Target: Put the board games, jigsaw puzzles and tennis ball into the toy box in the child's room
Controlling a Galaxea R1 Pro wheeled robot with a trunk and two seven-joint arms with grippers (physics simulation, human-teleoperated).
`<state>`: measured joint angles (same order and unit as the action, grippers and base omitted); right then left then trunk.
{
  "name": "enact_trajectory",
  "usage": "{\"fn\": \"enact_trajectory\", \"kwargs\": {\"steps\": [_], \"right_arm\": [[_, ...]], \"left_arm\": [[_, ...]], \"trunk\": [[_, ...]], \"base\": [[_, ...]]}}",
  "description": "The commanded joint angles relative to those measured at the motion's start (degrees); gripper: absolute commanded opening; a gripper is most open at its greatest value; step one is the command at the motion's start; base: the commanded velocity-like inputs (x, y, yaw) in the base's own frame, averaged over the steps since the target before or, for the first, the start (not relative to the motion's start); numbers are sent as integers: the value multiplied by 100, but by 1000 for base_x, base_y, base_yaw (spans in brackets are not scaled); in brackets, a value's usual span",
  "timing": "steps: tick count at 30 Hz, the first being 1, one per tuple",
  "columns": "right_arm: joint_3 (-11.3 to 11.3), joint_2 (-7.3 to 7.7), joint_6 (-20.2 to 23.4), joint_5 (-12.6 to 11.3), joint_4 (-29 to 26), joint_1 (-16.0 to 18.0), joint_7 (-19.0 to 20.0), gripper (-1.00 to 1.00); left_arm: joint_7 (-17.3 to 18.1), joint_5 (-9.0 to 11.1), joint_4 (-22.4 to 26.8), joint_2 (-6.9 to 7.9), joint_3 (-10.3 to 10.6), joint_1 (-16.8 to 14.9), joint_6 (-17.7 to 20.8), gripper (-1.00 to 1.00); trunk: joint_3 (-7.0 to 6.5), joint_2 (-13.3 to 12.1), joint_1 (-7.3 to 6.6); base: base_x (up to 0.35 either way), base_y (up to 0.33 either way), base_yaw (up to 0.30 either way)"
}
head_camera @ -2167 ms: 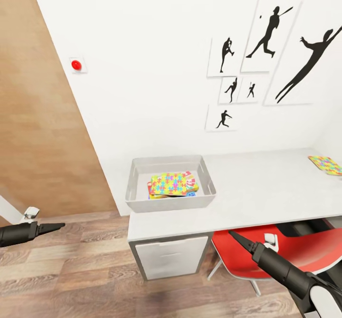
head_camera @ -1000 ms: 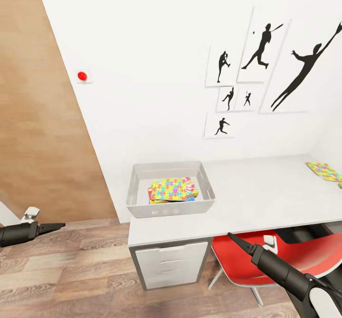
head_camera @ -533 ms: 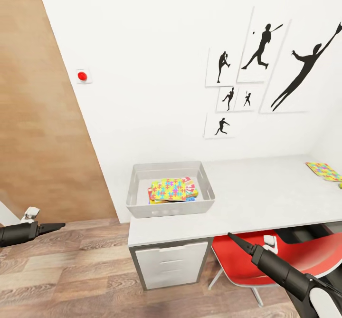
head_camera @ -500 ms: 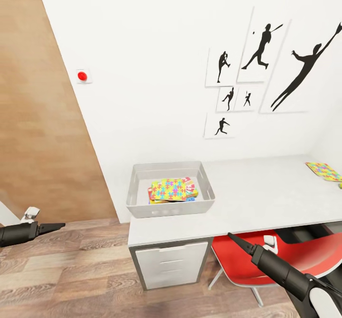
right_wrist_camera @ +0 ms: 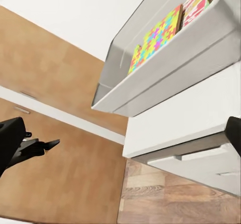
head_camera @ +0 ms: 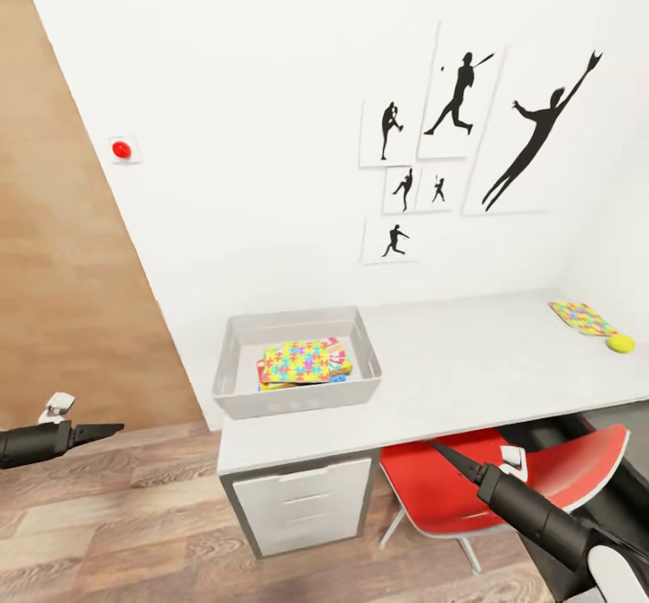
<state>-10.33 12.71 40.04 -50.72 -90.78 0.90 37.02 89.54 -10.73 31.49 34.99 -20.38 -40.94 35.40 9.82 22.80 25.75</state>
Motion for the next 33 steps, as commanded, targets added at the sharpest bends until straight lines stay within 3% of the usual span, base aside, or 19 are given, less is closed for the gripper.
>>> {"fn": "enact_trajectory", "kwargs": {"steps": [1, 18, 25, 30, 33], "right_arm": [[-4, 10, 39, -26, 2, 7, 7, 100], [-23, 40, 39, -26, 21, 7, 33, 100], [-43, 60, 39, -18, 32, 7, 33, 100], [-49, 70, 39, -17, 61, 7, 33, 100], [-60, 74, 39, -17, 84, 7, 33, 100]], "left_arm": [[46, -60, 6, -2, -28, -5, 58, 100], [46, -60, 6, -14, -16, -4, 54, 100], [46, -58, 20, -23, -15, -8, 54, 100], [46, -60, 78, -161, -15, -15, 89, 100], [46, -62, 376, -304, -6, -49, 257, 100]], "trunk": [[5, 11, 4], [-111, 11, 4], [-159, 11, 4], [-193, 11, 4], [-213, 11, 4]], "base": [[0, -268, -208], [0, -286, -213], [0, -120, -215], [0, -20, -215], [0, -6, -215]]}}
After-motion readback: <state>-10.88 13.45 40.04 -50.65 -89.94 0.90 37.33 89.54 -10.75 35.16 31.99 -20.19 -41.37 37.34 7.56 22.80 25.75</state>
